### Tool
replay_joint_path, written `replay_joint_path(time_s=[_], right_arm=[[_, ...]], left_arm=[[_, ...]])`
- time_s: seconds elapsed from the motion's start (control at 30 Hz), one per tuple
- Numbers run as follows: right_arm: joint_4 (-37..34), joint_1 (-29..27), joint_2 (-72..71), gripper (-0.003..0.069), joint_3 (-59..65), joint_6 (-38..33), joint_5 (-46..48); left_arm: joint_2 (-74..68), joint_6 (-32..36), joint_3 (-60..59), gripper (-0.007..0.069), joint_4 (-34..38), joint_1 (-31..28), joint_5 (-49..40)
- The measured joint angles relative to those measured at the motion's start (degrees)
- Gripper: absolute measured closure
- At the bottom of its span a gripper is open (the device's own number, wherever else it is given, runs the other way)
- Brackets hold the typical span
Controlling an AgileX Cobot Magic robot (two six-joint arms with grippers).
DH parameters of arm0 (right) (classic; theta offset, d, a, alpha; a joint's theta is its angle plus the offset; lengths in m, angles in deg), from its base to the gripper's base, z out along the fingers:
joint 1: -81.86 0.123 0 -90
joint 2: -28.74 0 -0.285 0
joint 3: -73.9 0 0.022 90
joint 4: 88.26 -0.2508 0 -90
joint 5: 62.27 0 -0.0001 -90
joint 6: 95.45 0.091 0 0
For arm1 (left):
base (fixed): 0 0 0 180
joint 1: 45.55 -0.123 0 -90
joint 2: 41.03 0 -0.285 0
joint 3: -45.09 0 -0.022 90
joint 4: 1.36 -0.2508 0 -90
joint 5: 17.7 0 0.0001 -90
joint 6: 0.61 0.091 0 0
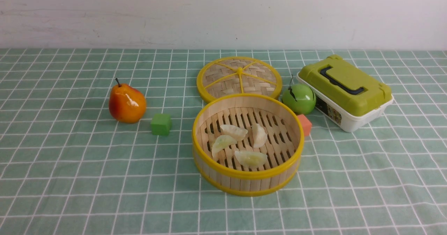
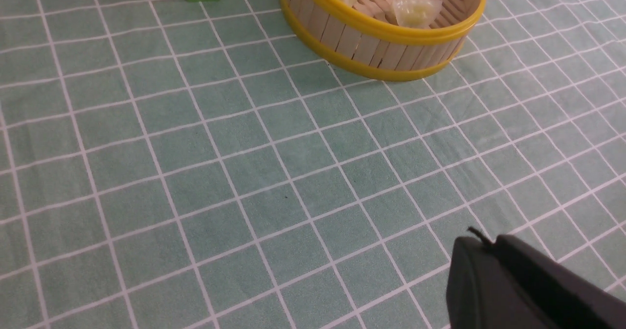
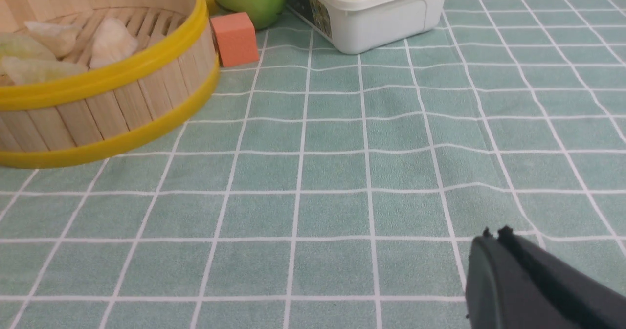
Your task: Put the dumplings into the steamer on the table with the blue tablecloth.
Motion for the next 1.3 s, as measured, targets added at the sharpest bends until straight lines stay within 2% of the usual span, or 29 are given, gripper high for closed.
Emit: replay_joint_path(time_s=[1.1, 1.27, 1.3], right_arm=[[-0.1, 0.0, -0.1, 0.0662, -0.1, 0.1, 0.3], [-0.1, 0.0, -0.1, 0.0661, -0.1, 0.1, 0.3], [-0.1, 0.0, -0.1, 0.0659, -0.1, 0.1, 0.3]], left_arm=[[0.0, 0.0, 0.0, 0.0575, -1.3, 0.0, 0.0], [0.0, 0.0, 0.0, 0.058, -1.7, 0.0, 2.8], [0.0, 0.0, -0.3, 0.0602, -2.9, 0.0, 5.9]])
